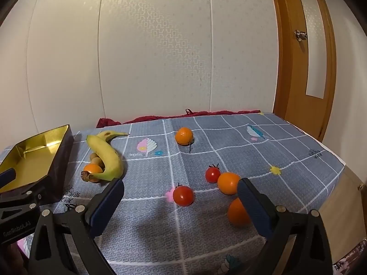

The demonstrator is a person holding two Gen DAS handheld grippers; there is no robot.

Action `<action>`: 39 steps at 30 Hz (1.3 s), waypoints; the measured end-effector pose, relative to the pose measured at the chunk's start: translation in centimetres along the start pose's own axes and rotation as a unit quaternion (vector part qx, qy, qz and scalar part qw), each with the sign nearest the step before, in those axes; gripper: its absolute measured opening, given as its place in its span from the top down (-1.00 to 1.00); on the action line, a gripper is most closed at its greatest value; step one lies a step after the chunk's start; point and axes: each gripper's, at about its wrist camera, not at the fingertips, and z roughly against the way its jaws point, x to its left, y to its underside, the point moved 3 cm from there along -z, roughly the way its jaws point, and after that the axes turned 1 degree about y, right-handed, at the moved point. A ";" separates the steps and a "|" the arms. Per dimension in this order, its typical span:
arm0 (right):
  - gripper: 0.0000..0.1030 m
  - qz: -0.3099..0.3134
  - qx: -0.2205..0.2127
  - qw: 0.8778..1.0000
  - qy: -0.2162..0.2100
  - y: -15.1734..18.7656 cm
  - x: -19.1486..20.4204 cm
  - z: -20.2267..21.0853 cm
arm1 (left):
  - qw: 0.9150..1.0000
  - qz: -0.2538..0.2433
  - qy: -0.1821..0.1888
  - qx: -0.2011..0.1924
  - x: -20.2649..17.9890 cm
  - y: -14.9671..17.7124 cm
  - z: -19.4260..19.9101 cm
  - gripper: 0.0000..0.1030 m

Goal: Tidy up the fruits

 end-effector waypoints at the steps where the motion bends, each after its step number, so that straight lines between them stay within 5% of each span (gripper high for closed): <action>1: -0.94 -0.001 0.000 1.000 -0.001 0.0 0.0 0.0 | 1.000 0.000 -0.001 0.001 0.0 0.0 -0.1 -0.99; 39: -0.94 0.007 0.005 1.000 -0.010 0.1 0.6 -0.3 | 1.000 -0.008 -0.006 0.010 0.0 0.3 -0.6 -0.99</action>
